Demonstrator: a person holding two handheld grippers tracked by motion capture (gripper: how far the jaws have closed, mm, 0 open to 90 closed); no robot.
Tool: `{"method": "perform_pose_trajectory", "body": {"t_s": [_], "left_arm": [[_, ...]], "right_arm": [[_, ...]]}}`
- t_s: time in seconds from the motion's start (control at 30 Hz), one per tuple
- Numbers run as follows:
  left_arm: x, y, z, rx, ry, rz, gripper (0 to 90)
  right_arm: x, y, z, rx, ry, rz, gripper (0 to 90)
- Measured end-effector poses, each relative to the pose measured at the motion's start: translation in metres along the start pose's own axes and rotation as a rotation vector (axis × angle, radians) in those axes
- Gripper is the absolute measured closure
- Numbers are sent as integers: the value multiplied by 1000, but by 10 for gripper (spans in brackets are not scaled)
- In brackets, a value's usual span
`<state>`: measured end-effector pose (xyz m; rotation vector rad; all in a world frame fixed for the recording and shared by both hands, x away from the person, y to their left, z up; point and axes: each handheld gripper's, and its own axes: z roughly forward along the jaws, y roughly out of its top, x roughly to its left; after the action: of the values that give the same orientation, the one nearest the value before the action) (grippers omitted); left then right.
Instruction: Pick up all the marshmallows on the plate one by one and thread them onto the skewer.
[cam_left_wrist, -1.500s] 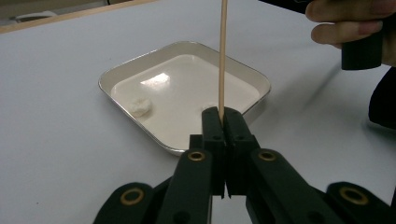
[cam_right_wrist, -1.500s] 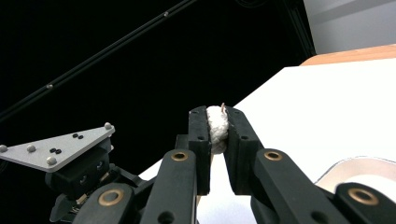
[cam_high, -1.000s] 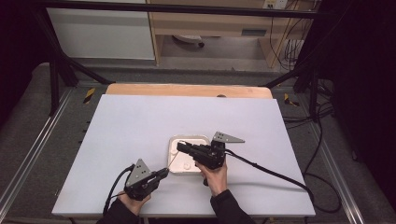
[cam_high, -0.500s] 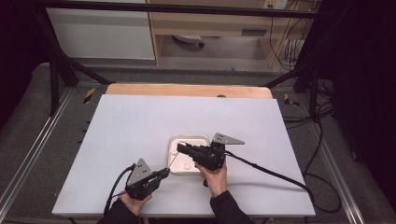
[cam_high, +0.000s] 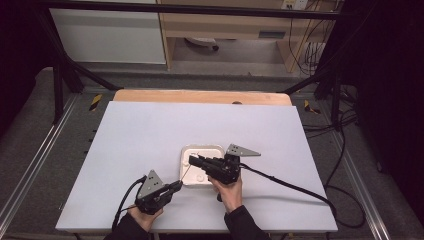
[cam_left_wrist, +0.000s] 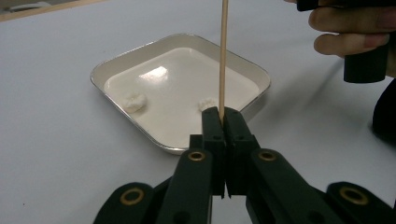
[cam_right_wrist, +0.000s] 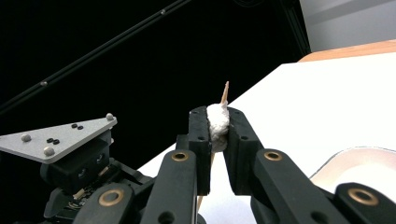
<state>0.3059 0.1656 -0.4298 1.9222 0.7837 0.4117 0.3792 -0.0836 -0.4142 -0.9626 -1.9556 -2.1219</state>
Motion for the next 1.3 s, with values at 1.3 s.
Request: {"method": "perform_pose_trajectory", "body": {"t_s": [1.3], "left_arm": [[0,9,11,-12,-8,-8,887]], "right_arm": [[-1,-25,10,137,-3,22,802]]}}
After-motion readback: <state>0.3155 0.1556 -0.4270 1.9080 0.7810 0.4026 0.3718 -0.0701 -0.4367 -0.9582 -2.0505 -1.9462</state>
